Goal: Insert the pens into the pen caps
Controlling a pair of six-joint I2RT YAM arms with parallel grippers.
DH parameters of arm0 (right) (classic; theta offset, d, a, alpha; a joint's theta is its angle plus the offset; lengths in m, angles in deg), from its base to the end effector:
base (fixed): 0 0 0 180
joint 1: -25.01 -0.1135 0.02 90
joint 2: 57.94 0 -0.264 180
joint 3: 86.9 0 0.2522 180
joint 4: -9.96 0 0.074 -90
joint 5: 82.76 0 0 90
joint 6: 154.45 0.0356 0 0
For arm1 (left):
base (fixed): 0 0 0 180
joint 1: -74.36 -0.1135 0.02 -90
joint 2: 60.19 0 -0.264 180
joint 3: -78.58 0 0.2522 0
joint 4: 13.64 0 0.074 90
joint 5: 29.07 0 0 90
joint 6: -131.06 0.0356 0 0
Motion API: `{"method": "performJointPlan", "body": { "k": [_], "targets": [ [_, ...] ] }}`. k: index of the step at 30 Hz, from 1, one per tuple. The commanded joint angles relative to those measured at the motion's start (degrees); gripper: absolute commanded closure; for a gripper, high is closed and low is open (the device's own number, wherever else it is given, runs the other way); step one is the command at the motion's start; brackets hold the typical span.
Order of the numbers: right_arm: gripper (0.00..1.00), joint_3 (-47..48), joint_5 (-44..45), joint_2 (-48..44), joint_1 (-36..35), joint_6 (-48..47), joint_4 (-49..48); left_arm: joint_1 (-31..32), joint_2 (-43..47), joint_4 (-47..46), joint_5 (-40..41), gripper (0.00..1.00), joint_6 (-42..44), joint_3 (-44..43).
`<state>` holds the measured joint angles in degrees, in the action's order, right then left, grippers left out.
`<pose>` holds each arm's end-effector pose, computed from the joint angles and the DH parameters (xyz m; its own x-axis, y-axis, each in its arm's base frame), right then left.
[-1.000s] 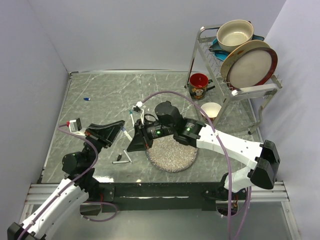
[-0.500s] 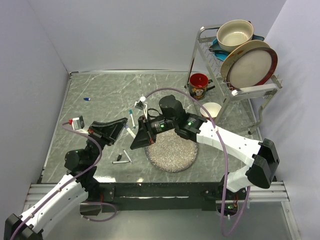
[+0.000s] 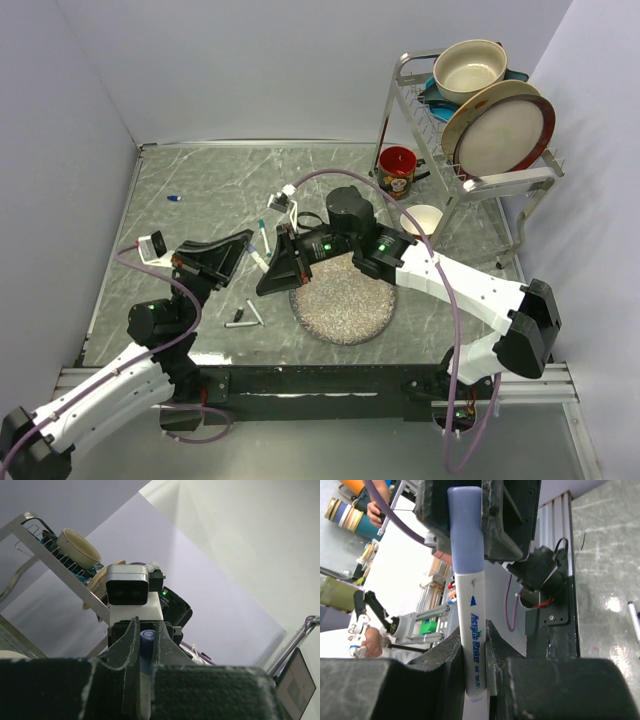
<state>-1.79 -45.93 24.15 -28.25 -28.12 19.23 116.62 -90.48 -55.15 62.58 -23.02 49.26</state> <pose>0.1747 0.2817 0.3779 -0.6190 -0.2356 -0.7492 -0.7318 -0.1731 0.6591 0.0950 -0.0850 0.3136 -0.3798 -0.8697 -0.3154 0.7194 -0.0633 -0.6917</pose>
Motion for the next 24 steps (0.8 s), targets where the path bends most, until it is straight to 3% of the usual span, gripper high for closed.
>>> {"method": "performJointPlan", "body": {
  "k": [1, 8, 14, 18, 21, 24],
  "targets": [
    [1.00, 7.75, 28.11, -2.89, 3.68, -0.39, -26.89, 10.56, -3.03, 28.96, -30.74, 0.99, 5.53, 1.58],
    [1.00, 10.82, 26.02, -3.16, 4.65, 0.21, -26.44, 14.08, -4.79, 29.52, -30.74, 0.99, 11.16, -0.36],
    [1.00, 10.04, 21.27, -2.55, 4.56, 4.00, -31.45, 14.34, -6.37, 19.68, -34.18, 0.99, 7.57, 2.01],
    [1.00, 9.16, 21.79, -3.33, 4.30, 3.22, -31.10, 14.78, -6.28, 19.34, -33.03, 0.99, 6.78, 2.45],
    [1.00, 8.81, 22.23, -4.65, 3.77, 0.14, -27.86, 14.78, -4.62, 22.30, -29.79, 0.99, 6.59, 0.97],
    [1.00, 6.71, 21.44, -6.05, 3.68, -1.53, -25.66, 14.69, -2.24, 31.77, -23.55, 0.99, 10.01, -5.16]
  ]
}}
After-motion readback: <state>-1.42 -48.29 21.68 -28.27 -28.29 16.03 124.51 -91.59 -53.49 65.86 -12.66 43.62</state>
